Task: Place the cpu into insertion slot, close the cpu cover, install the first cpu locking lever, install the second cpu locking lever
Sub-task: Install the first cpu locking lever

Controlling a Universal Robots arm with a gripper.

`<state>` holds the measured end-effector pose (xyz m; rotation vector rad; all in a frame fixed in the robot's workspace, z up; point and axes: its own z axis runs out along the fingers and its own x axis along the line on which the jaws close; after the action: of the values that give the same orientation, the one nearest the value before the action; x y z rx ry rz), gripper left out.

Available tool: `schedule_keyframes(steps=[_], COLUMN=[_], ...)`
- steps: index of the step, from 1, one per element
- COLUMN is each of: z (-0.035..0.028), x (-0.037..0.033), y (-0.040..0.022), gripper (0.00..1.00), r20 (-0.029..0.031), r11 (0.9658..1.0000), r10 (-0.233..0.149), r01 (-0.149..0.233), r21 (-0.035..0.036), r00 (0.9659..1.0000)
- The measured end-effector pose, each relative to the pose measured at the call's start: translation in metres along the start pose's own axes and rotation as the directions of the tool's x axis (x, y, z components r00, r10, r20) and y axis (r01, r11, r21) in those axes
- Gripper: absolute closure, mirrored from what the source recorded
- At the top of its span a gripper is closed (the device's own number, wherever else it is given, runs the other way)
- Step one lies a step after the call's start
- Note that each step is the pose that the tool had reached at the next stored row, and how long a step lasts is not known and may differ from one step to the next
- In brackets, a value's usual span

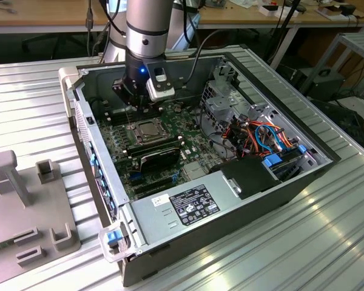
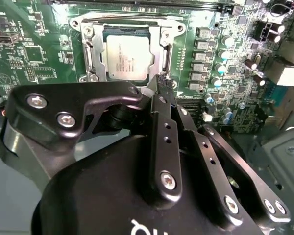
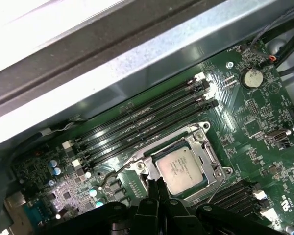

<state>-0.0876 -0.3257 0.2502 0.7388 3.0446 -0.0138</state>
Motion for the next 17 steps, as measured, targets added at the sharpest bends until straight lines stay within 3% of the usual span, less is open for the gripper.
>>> schedule_keyframes(steps=[4,8,15,17], z=[-0.0011,-0.0008,-0.0004,-0.0004], x=[0.0001,0.0015,0.0045,0.0046], y=[0.0002,-0.0005,-0.002,-0.002], gripper=[0.89,0.89,0.89,0.89], r20=[0.0004,0.0006,0.0013,0.0013], r11=[0.9998,0.9979,0.9887,0.9883], r10=[-0.019,-0.064,-0.15,-0.152], r01=[0.019,0.064,0.15,0.152], r21=[0.0001,-0.0001,-0.0013,-0.0012], r00=[0.9998,0.9979,0.9887,0.9883])
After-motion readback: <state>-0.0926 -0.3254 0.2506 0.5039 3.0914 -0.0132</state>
